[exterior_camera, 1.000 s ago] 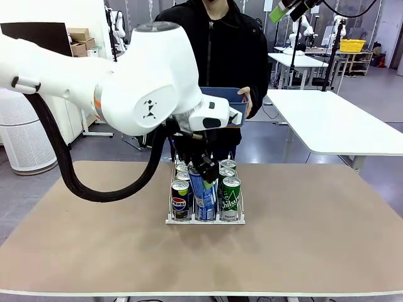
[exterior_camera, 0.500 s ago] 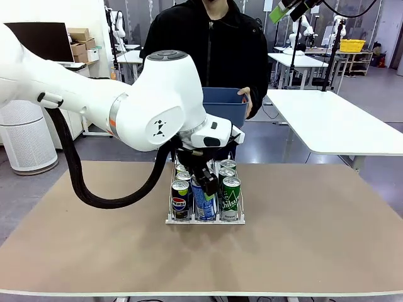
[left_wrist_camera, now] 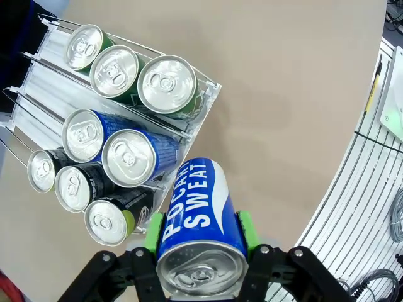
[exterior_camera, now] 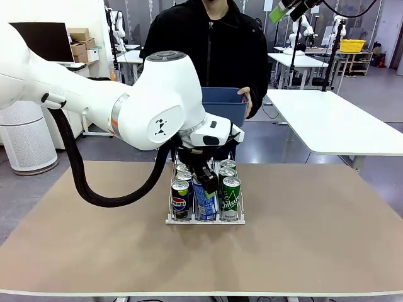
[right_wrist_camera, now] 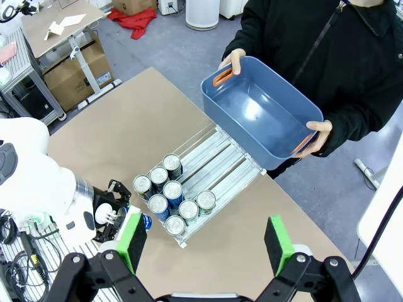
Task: Fill the beverage cans into the dispenser.
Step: Place the picked Ionic drink in the line of the Automatic Can Dispenser with the same cans.
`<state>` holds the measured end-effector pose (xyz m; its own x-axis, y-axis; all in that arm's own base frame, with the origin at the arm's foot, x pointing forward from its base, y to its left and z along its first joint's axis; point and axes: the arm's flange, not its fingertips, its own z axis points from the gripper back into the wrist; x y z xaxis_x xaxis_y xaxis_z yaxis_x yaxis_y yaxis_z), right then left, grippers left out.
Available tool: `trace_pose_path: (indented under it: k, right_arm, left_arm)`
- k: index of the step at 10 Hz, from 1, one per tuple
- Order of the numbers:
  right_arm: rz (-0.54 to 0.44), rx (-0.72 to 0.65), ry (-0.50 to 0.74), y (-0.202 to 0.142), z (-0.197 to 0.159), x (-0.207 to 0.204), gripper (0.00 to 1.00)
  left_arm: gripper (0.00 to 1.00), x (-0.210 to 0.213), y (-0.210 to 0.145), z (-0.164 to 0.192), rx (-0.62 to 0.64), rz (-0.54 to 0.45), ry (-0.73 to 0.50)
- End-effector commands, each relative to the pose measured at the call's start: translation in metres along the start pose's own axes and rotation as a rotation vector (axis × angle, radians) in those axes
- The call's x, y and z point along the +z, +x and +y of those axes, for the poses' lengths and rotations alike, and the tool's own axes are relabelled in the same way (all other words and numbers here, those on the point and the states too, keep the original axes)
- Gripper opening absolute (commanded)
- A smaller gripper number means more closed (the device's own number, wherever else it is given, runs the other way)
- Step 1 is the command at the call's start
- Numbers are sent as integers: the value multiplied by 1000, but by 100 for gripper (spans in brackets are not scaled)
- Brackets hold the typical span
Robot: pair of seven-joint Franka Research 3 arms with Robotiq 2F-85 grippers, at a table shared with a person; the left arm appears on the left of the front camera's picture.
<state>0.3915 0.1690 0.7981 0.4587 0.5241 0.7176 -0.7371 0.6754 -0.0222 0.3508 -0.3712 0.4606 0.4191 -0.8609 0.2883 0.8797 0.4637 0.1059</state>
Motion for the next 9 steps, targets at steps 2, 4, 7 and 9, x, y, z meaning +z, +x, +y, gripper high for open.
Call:
trace_pose_path:
  k: [2,4,7,9]
  right_arm:
    - [-1,-1,-1,-1,0,1,100]
    - [-1,-1,-1,-1,0,1,100]
    - [-1,-1,-1,-1,0,1,100]
    - [-1,-1,-1,-1,0,1,100]
  left_arm:
    - [57,0,-1,-3,-18,9,-6]
    - [57,-8,0,5,-11,-2,10]
    - [57,-19,1,18,25,-27,57]
    - [57,-27,3,27,41,-46,73]
